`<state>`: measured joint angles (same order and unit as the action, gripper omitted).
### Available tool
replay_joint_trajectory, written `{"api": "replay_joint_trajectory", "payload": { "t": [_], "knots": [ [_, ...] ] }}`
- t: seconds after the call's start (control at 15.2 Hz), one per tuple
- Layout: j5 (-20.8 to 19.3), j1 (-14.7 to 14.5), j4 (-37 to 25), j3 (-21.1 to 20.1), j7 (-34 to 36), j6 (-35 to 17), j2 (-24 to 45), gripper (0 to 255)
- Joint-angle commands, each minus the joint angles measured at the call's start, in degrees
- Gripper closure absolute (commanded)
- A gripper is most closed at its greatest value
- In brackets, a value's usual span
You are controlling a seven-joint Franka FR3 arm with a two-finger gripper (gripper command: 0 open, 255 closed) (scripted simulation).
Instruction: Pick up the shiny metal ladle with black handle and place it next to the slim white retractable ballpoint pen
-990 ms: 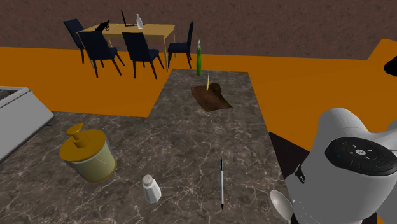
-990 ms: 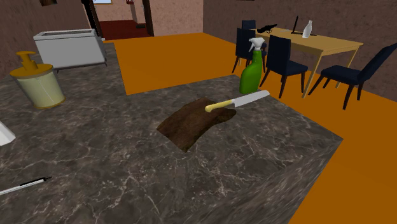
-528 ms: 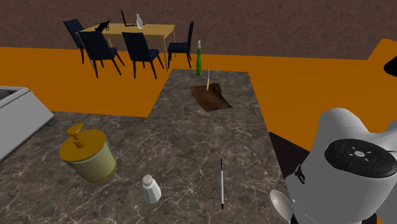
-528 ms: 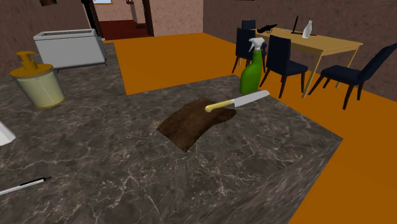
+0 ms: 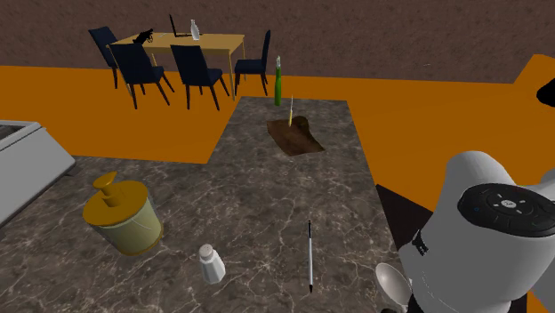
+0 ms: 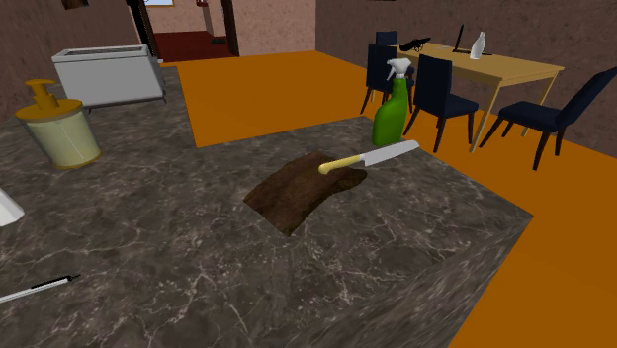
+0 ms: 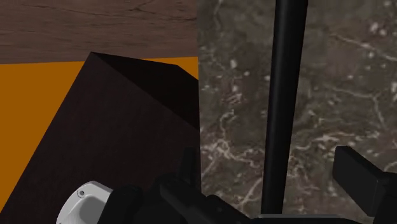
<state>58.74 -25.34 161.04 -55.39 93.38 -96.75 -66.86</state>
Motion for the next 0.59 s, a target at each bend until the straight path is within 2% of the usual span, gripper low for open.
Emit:
{"api": "replay_joint_trajectory", "payload": {
  "t": [0.0, 0.07, 0.53],
  "knots": [
    [-3.50, 0.59, -1.80, 3.69, 0.32, 2.78, -0.68, 0],
    [-4.90, 0.95, -2.72, 5.18, 0.42, 3.97, -0.84, 0],
    [-4.91, 0.95, -2.72, 5.18, 0.42, 3.96, -0.84, 0]
  ]
}}
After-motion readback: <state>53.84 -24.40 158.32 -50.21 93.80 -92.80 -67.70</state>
